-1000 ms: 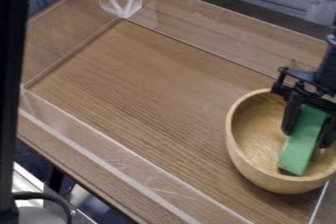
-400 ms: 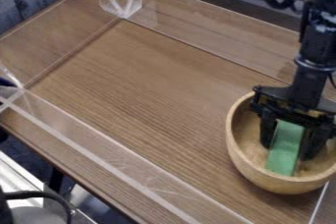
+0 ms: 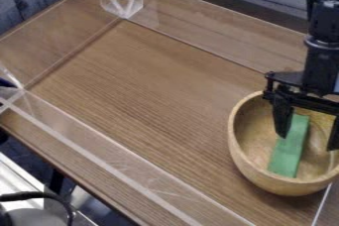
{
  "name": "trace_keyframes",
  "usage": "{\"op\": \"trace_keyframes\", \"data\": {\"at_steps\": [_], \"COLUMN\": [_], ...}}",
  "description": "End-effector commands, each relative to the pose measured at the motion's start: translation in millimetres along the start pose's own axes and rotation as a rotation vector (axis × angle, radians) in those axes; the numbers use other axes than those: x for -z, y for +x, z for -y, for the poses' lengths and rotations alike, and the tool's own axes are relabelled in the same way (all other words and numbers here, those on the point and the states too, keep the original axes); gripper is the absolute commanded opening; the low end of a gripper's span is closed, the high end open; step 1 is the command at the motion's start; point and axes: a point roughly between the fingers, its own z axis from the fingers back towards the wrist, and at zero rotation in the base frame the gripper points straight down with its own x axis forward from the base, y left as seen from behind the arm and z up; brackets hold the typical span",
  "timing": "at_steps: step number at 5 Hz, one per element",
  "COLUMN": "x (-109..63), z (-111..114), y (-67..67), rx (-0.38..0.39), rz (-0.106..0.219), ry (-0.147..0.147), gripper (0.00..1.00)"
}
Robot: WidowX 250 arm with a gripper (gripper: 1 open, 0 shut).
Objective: Put the green block in the brown bowl
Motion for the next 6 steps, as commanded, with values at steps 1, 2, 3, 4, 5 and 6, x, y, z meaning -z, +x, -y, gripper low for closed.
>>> {"op": "trace_keyframes", "data": {"at_steps": [1, 2, 3, 4, 5, 6], "x": [-40.9, -63.2, -66.3, -75.9, -90.2, -96.0], "z": [6.0, 4.9, -0.2, -9.6, -29.5, -52.4], "y": [1.6, 0.3, 8.2, 12.2, 17.5, 24.9], "rx": [-0.001, -0.018, -0.053, -0.08, -0.075, -0.085], "rz": [0.096, 0.119, 0.143, 0.129, 0.186, 0.233], "ry": [-0.046, -0.057, -0.051, -0.056, -0.054, -0.038], "gripper": [1.0, 1.0, 1.0, 1.0, 1.0, 1.0]}}
